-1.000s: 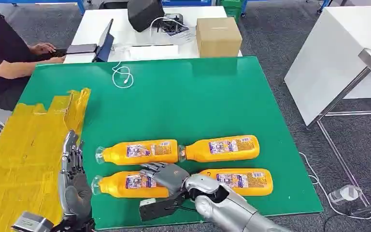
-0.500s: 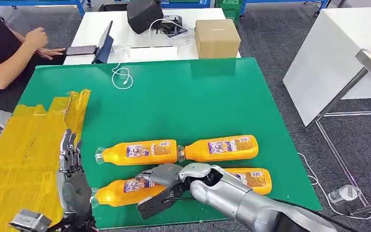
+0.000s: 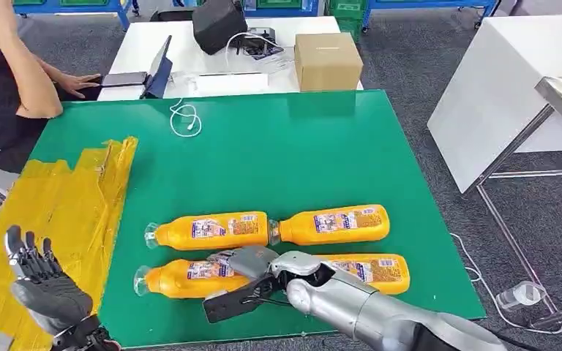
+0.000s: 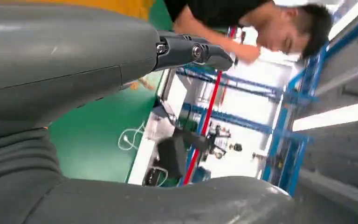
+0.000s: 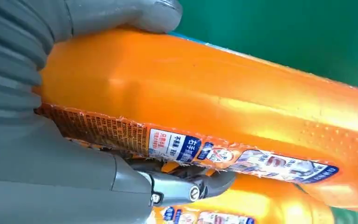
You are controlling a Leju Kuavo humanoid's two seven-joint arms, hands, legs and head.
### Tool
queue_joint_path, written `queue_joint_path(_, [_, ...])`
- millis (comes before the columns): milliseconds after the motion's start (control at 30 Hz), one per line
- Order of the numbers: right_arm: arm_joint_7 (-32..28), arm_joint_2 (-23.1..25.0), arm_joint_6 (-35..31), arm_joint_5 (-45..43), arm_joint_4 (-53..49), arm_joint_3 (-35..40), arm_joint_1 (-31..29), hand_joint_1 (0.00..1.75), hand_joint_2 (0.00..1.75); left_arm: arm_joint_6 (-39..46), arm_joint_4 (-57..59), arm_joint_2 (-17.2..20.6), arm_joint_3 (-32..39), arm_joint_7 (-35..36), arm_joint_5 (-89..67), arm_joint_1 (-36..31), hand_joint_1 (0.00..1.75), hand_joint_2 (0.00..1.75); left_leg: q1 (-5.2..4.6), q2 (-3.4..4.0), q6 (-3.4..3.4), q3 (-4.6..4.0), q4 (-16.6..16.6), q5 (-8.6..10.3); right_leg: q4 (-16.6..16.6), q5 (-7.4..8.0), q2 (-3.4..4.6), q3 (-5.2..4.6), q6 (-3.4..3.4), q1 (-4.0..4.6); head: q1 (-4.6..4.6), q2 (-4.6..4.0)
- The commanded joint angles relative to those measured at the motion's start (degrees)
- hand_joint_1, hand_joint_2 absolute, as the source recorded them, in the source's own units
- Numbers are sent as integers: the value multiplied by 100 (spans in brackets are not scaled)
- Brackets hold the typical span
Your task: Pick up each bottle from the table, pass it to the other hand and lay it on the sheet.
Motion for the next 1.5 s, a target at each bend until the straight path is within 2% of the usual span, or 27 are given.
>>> queue_joint_path(33, [-486, -42, -2002, -515, -1069, -1728, 1995, 175, 175, -82, -255, -94, 758, 20, 1030, 414, 0, 175, 8, -7, -3, 1, -11, 7, -15, 6, -7, 7, -7, 9, 2, 0])
queue_joint_path(67, [-698, -139, -2245, -402, -2073, -2112, 2537, 175, 175, -231, -241, -94, 695, 20, 1052, 492, 0, 175, 13, -13, -5, 1, -15, 5, -22, 4, -14, 10, -10, 14, -2, 0])
queue_joint_path(100, [-698, -139, -2245, -402, -2073, -2112, 2537, 175, 175, -231, -241, -94, 695, 20, 1052, 492, 0, 175, 11, -16, -4, -1, -9, 3, -15, 0, -17, 8, -9, 11, 0, 0])
queue_joint_path(133, [-803, -188, -2295, -274, -2875, -2421, 2974, 175, 175, -248, -173, -94, 615, 20, 986, 470, 0, 175, 10, -18, -2, -2, -5, 2, -10, -3, -18, 8, -7, 9, 4, 0])
queue_joint_path(200, [-1214, -86, -2307, -118, -3569, -2901, 3467, 175, 175, -451, 109, -94, 431, 20, 904, 452, 0, 175, 10, -25, -3, -16, -3, -3, -7, -10, -24, 2, -9, 9, 2, 0])
queue_joint_path(267, [-1522, 22, -2323, 8, -4011, -3214, 3791, 175, 175, -663, 390, -94, 271, 38, 771, 405, 0, 175, 8, -31, -1, -43, 1, -4, -4, -12, -28, 34, -8, 7, 0, 0])
queue_joint_path(333, [-1622, 91, -2315, 74, -4155, -3339, 3888, 175, 175, -824, 516, -94, 204, 115, 781, 350, 0, 175, -1, -32, 4, -72, 3, 8, 3, -6, -30, 9, -2, -1, -2, 0])
queue_joint_path(367, [-1806, 143, -2292, 30, -4205, -3402, 3914, 175, 175, -1316, 581, -29, 85, 275, 863, 326, 0, 175, 5, -37, 2, -56, 3, -8, -4, -22, -35, 31, -9, 6, 2, 0])
queue_joint_path(533, [-1950, 236, -2151, 16, -4078, -3543, 3851, 175, 175, -2124, 835, -74, 112, 568, 912, 224, 0, 175, 2, -19, 7, -90, 0, 11, -2, 4, -21, -13, -4, -2, 0, 0])
queue_joint_path(633, [-2020, 286, -1896, 11, -3761, -3566, 3617, 175, 175, -3401, 1092, 97, -128, 863, 1218, 160, 0, 175, 0, -17, 5, -84, -4, 13, -6, 6, -19, -11, -7, -4, 2, 0])
queue_joint_path(700, [-2071, 369, -1784, 23, -3580, -3616, 3530, 175, 175, -3694, 1158, 54, -127, 846, 1212, 152, 0, 175, -2, -13, 7, -88, -4, 14, -4, 8, -15, -18, -2, -7, 2, 0])
queue_joint_path(1267, [-2039, 395, -1676, 119, -3447, -3571, 3456, 175, 175, -3956, 1108, 13, -60, 844, 1225, 172, 0, 175, 4, -4, 5, -83, -3, 10, -7, 8, -7, -9, -5, 0, 0, 0])
queue_joint_path(1367, [-1643, 328, -1407, 467, -2975, -3369, 3157, 175, 175, -4322, 1166, -26, -19, 903, 1234, 122, 0, 175, 5, -1, 4, -79, -5, 9, -10, 8, -4, -6, -8, 1, 0, 0])
queue_joint_path(1500, [-1519, 456, -1208, 777, -2205, -3061, 2783, 175, 175, -4613, 1269, -34, -31, 971, 1213, 53, 0, 175, 6, 11, 3, -72, -12, 11, -17, 14, 8, -1, -8, 2, 0, 0])
